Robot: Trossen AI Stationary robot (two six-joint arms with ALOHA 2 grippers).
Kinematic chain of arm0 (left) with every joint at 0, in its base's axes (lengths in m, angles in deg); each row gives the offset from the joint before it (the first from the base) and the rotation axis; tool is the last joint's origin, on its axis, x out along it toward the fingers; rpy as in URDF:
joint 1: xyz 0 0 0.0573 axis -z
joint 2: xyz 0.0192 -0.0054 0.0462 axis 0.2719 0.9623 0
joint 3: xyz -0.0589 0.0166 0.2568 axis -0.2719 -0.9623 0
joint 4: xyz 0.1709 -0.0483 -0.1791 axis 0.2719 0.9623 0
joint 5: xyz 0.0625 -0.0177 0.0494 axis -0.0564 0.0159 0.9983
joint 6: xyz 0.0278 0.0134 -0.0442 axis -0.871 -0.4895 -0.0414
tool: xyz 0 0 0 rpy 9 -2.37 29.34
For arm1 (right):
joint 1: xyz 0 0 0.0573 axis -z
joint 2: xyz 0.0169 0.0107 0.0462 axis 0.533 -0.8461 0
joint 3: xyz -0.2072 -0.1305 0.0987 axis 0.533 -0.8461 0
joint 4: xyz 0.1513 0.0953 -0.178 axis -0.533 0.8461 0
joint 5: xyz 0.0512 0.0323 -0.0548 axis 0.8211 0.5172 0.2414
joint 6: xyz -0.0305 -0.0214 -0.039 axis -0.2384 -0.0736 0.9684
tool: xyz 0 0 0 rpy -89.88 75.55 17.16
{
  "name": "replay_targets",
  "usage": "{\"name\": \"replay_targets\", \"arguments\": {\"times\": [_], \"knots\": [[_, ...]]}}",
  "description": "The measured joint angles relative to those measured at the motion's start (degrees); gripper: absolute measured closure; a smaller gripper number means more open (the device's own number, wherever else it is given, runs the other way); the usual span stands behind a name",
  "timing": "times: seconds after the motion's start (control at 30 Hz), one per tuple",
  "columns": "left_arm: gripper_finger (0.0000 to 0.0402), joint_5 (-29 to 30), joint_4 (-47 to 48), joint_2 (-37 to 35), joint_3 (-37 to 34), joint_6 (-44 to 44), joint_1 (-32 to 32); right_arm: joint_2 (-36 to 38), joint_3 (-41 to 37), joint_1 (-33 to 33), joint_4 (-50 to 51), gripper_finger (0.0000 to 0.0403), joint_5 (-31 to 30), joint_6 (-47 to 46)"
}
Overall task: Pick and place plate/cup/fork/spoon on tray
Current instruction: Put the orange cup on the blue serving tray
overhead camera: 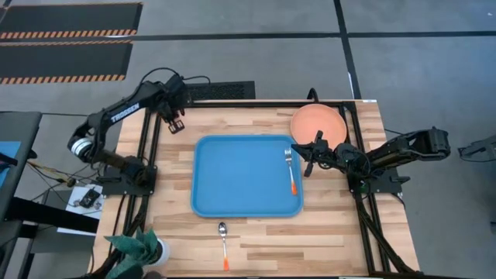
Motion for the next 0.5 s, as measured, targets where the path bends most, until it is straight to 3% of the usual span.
{"name": "replay_targets", "arguments": {"times": [0.33, 0.5], "knots": [[0.0401, -2.8, 3.3, -5.6, 0.0, 1.8, 12.0, 0.0, 0.0, 0.0, 0.0, 0.0392, 0.0, -0.3], [0.0401, -7.9, 3.4, -5.1, -0.2, 4.7, 18.9, 0.0, 0.0, 0.0, 0.0, 0.0392, 0.0, -0.3]]}}
